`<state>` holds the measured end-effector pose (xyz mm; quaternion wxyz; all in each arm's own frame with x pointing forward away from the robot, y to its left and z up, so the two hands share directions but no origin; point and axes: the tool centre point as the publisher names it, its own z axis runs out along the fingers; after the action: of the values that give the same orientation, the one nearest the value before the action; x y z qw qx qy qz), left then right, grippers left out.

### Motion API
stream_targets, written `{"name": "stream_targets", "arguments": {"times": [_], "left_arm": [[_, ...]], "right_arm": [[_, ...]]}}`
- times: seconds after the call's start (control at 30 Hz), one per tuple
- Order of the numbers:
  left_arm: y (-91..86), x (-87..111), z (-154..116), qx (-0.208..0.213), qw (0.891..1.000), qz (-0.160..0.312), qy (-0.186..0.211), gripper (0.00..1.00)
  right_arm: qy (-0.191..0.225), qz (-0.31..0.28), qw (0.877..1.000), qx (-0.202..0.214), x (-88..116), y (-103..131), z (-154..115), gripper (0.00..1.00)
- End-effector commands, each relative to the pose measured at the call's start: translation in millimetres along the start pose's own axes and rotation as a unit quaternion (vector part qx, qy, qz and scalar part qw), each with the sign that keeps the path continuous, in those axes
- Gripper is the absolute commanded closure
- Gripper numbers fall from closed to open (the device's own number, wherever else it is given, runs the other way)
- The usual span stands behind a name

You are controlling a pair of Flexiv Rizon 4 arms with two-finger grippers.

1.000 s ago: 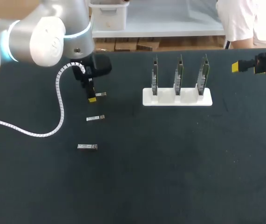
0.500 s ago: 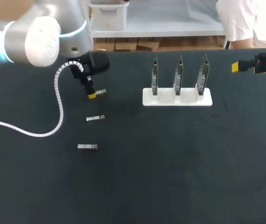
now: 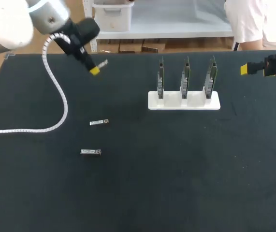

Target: Pick up the optical module with the left hand, and insert it into the network port with the right hand.

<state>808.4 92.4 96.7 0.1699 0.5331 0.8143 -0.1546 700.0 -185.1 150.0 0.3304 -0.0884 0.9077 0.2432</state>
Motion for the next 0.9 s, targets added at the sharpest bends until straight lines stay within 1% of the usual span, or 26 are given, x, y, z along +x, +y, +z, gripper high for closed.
{"name": "stream_targets", "arguments": {"times": [0.03,0.1,0.17,0.67,0.7,0.77,0.83,0.9], "left_arm": [[-14.2,-6.3,-27.1,-0.003,0.994,0.005,-0.113,1.00],[-19.4,-16.5,-37.1,-0.005,0.990,0.016,-0.141,1.00],[-23.9,-23.3,-44.6,-0.022,0.987,0.031,-0.154,1.00],[-23.9,-23.3,-44.6,-0.022,0.987,0.031,-0.154,1.00],[-28.4,-24.4,-46.6,-0.027,0.987,0.032,-0.158,1.00],[-38.0,-33.7,-49.1,-0.018,0.983,0.025,-0.180,1.00],[-45.0,-44.7,-49.3,-0.008,0.980,0.032,-0.197,1.00],[-49.6,-54.7,-49.8,0.007,0.973,0.030,-0.231,1.00]], "right_arm": [[0.000,0.000,1.000,0.000,0.0,0.0,0.0,0.00],[0.000,0.000,1.000,0.000,0.0,0.0,0.0,0.00],[0.000,0.000,1.000,0.000,0.0,0.0,0.0,0.00],[0.000,0.000,1.000,0.000,0.0,0.0,0.0,0.00],[0.000,0.000,1.000,0.000,0.0,0.0,0.0,0.00],[0.000,0.000,1.000,0.000,0.0,0.0,0.0,0.00],[0.000,0.000,1.000,0.000,0.0,0.0,0.0,0.00],[0.000,0.000,1.000,0.000,0.0,0.0,0.0,0.00]]}}
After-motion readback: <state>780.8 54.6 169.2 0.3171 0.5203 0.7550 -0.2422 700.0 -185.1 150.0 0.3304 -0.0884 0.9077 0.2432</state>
